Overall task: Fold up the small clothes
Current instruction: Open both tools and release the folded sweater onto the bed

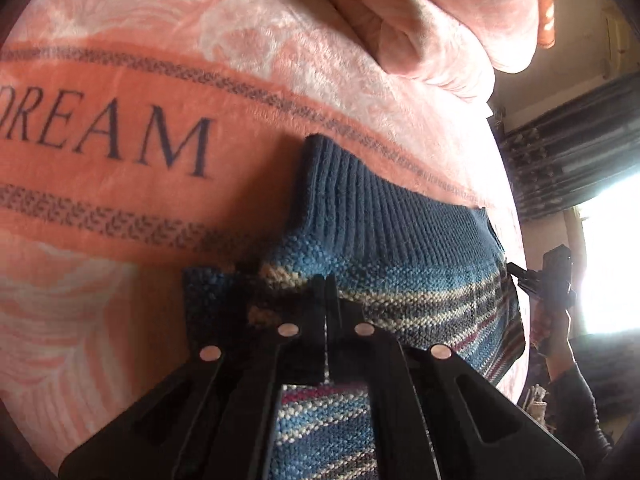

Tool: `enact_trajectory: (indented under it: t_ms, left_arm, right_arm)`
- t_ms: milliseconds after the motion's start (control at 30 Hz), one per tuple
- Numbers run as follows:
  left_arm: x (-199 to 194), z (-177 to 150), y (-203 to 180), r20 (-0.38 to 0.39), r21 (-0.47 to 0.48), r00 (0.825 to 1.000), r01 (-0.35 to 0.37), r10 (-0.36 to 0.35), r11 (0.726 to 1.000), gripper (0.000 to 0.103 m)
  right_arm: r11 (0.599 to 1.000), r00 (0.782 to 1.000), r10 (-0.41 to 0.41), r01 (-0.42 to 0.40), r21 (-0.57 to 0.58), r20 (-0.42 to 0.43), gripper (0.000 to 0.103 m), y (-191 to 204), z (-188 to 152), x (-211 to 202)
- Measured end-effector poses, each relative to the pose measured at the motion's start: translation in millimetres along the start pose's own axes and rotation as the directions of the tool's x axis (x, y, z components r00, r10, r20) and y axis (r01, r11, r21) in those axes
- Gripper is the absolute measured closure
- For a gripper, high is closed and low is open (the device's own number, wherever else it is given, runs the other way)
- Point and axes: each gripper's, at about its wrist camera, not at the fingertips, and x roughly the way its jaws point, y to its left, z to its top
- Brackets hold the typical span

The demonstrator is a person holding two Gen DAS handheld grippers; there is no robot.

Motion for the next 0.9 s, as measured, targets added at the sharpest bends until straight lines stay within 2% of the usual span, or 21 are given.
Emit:
enact_trajectory:
  t_ms: [67, 133, 167, 233, 267, 300, 400, 467, 500, 567, 633, 667, 733, 767, 833, 867, 900]
  left_arm:
    - [-28, -13, -17, 0.060, 0.052, 0.991, 0.116, -0.119, 0.992, 0.100]
    - [-43, -34, -27, 0.044, 0.087, 0.970, 0.237, -0.241, 0.968, 0.097]
    - [-43, -45, -28, 0.017, 0.090, 0.965, 0.258, -0.261, 0.962, 0.097]
    - [-29, -64, -18, -0.038, 0.070, 0.979, 0.203, -0.201, 0.977, 0.097]
    - [-19, -70, -6, -0.065, 0.038, 0.985, 0.161, -0.158, 0.986, 0.100]
    - [-11, -76, 5, -0.083, 0.012, 0.989, 0.121, -0.119, 0.993, 0.101]
    - [-7, -85, 32, -0.065, -0.061, 0.985, 0.157, -0.161, 0.986, 0.102]
    - [-18, -88, 26, -0.036, -0.045, 0.992, 0.122, -0.124, 0.991, 0.103]
    - [-28, -92, 20, -0.012, -0.033, 0.991, 0.131, -0.131, 0.991, 0.103]
    - [-51, -111, -5, 0.029, 0.036, 0.976, 0.216, -0.217, 0.976, 0.103]
    - [-57, -138, -27, 0.015, 0.102, 0.961, 0.273, -0.276, 0.957, 0.100]
    - [-51, -149, -28, -0.007, 0.102, 0.961, 0.275, -0.275, 0.956, 0.100]
    - [-28, -163, -17, -0.051, 0.075, 0.977, 0.210, -0.206, 0.975, 0.103]
    - [-18, -165, -8, -0.061, 0.044, 0.982, 0.182, -0.179, 0.982, 0.102]
    - [-12, -167, 11, -0.049, -0.026, 0.979, 0.197, -0.199, 0.980, 0.102]
    - [-15, -165, 8, -0.032, -0.029, 0.981, 0.190, -0.191, 0.981, 0.103]
    - [-21, -166, -1, -0.016, -0.005, 0.981, 0.196, -0.196, 0.981, 0.103]
  right_arm:
    - [0.996, 0.998, 0.056, -0.058, -0.064, -0.031, 0.094, 19, -20, -11]
    - [0.990, 0.993, 0.080, -0.090, -0.112, -0.089, 0.094, 31, -43, -12]
    - [0.989, 0.991, 0.076, -0.089, -0.121, -0.109, 0.094, 30, -53, -9]
    - [0.993, 0.990, 0.034, -0.049, -0.105, -0.138, 0.094, 18, -65, 1]
    - [0.996, 0.990, 0.013, -0.025, -0.082, -0.142, 0.101, 8, -68, 9]
    - [0.998, 0.990, -0.001, -0.009, -0.065, -0.142, 0.103, -2, -70, 13]
    - [0.999, 0.991, 0.019, -0.024, -0.044, -0.130, 0.103, -7, -69, 12]
    - [0.999, 0.993, 0.009, -0.015, -0.048, -0.117, 0.099, 3, -74, 3]
    - [0.998, 0.993, 0.029, -0.035, -0.059, -0.110, 0.098, 12, -81, -4]
    - [0.989, 0.989, 0.098, -0.110, -0.100, -0.114, 0.098, 34, -104, -13]
    - [0.978, 0.980, 0.133, -0.154, -0.144, -0.146, 0.098, 49, -129, -5]
    - [0.977, 0.980, 0.121, -0.146, -0.155, -0.160, 0.098, 51, -139, 3]
    - [0.985, 0.980, 0.083, -0.109, -0.136, -0.180, 0.098, 43, -150, 25]
    - [0.990, 0.983, 0.055, -0.077, -0.122, -0.175, 0.103, 35, -152, 33]
    - [0.992, 0.983, 0.060, -0.078, -0.096, -0.171, 0.103, 29, -152, 38]
    - [0.993, 0.983, 0.067, -0.083, -0.088, -0.171, 0.102, 33, -152, 34]
    - [0.990, 0.983, 0.079, -0.096, -0.103, -0.165, 0.096, 40, -152, 27]
